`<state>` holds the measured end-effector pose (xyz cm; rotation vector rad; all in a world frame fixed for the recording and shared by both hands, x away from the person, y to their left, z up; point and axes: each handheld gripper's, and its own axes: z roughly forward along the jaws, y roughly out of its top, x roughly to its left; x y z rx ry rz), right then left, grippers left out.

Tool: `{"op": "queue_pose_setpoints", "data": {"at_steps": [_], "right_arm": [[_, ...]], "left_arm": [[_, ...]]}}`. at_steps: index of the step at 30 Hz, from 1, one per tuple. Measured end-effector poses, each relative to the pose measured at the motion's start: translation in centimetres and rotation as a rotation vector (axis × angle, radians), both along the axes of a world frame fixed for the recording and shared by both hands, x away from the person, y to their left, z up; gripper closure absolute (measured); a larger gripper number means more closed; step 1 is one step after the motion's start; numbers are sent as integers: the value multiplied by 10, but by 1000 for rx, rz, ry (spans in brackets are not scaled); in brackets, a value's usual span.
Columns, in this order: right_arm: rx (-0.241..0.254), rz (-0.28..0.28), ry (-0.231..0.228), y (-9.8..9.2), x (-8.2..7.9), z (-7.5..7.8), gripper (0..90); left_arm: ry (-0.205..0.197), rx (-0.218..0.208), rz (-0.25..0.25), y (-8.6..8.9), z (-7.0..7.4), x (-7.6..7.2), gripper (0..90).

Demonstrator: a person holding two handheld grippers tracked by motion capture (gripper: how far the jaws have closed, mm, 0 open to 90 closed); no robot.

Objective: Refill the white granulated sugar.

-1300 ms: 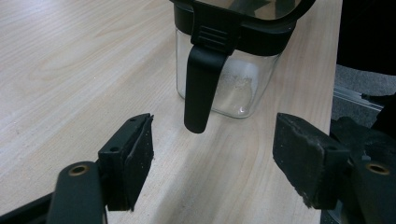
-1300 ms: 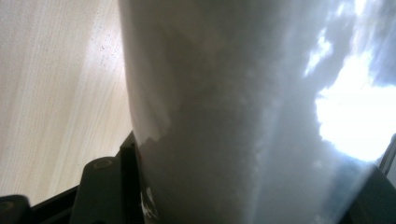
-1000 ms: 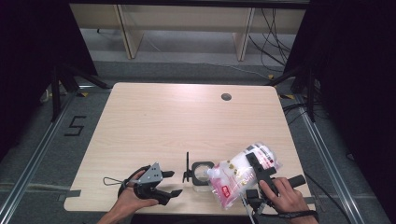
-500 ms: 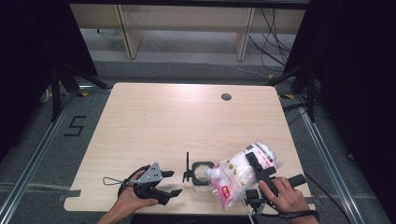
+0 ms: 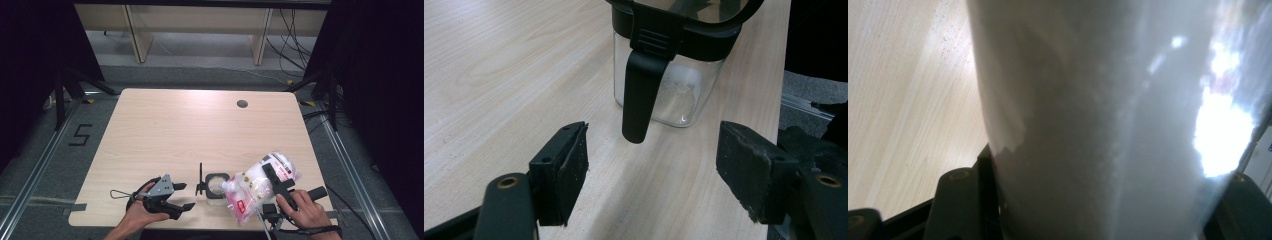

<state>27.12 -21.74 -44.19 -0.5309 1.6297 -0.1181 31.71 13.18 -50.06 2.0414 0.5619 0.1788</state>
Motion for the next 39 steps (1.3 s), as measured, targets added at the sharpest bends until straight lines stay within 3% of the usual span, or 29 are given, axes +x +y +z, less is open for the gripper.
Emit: {"op": "queue_pose_setpoints", "data": {"at_steps": [1,5,8,10,12,19,21,23,24,32,33,34,39], "right_arm": [[35,-45,46,0,-2,-1,392],[4,-26,32,1,-1,4,393],[69,-36,58,-1,0,0,393],[74,-26,59,-2,0,1,394],[68,-45,69,-2,0,0,393],[56,-31,51,-1,0,1,394],[71,-35,56,-2,-1,0,394],[76,-34,65,-2,0,-1,394],[62,-30,53,-2,0,0,394],[51,-45,61,-3,0,1,395],[58,-24,43,-2,0,1,395],[34,-28,39,-1,-1,2,395],[38,-21,37,-1,0,1,395]], "left_arm": [[0,0,0,0,0,0,285],[6,-14,-1,0,0,0,285],[5,-13,0,0,0,0,285],[4,-8,-1,0,0,0,285],[6,-9,4,0,0,0,285],[-12,5,-12,0,0,1,284],[-1,-4,-5,0,0,0,284],[-17,6,-15,0,0,1,284],[-1,-7,-4,0,0,0,284],[-4,3,-3,0,0,0,280],[1,2,3,0,0,0,275],[1,2,3,0,0,0,272],[8,-5,3,-1,0,-1,259]]}}
